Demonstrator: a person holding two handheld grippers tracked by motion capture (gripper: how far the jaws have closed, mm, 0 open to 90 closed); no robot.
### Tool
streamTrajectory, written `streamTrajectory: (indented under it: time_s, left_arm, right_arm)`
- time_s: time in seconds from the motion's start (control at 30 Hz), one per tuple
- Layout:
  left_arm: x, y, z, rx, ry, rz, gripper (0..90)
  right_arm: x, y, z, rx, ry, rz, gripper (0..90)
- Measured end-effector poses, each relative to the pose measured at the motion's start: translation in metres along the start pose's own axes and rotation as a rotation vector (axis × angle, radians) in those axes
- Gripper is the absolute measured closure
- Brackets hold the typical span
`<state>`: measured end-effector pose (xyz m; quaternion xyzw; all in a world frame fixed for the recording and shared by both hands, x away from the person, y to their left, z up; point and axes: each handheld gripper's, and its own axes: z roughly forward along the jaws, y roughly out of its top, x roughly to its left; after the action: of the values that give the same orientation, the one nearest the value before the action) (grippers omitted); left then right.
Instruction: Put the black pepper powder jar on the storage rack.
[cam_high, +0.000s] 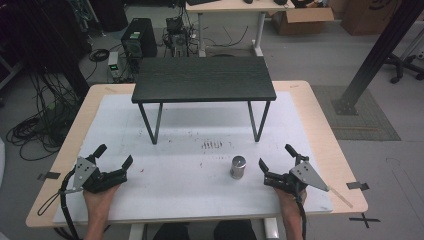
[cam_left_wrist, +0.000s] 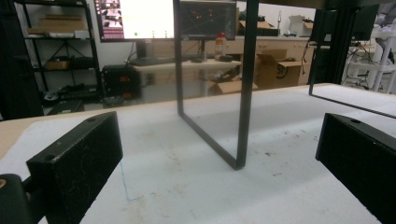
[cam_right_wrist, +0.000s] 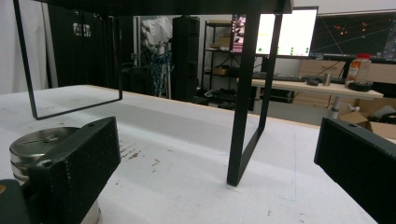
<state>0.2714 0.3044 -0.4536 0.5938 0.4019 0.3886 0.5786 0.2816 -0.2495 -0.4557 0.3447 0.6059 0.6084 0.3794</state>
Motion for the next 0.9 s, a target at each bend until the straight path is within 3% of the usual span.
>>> streamTrajectory:
  time_s: [0.53,0.9]
  left_arm:
    - [0.0,0.0,0.0,-0.001,0.0,-0.001,1.0]
    - [0.0,0.0,0.0,-0.002,0.0,-0.001,1.0]
  right_arm:
    - [-0.005,0.001,-0.002,-0.035,0.003,0.044,0.4]
    - [-0.009,0.024,-0.006,-0.017,0.044,0.011,0.4]
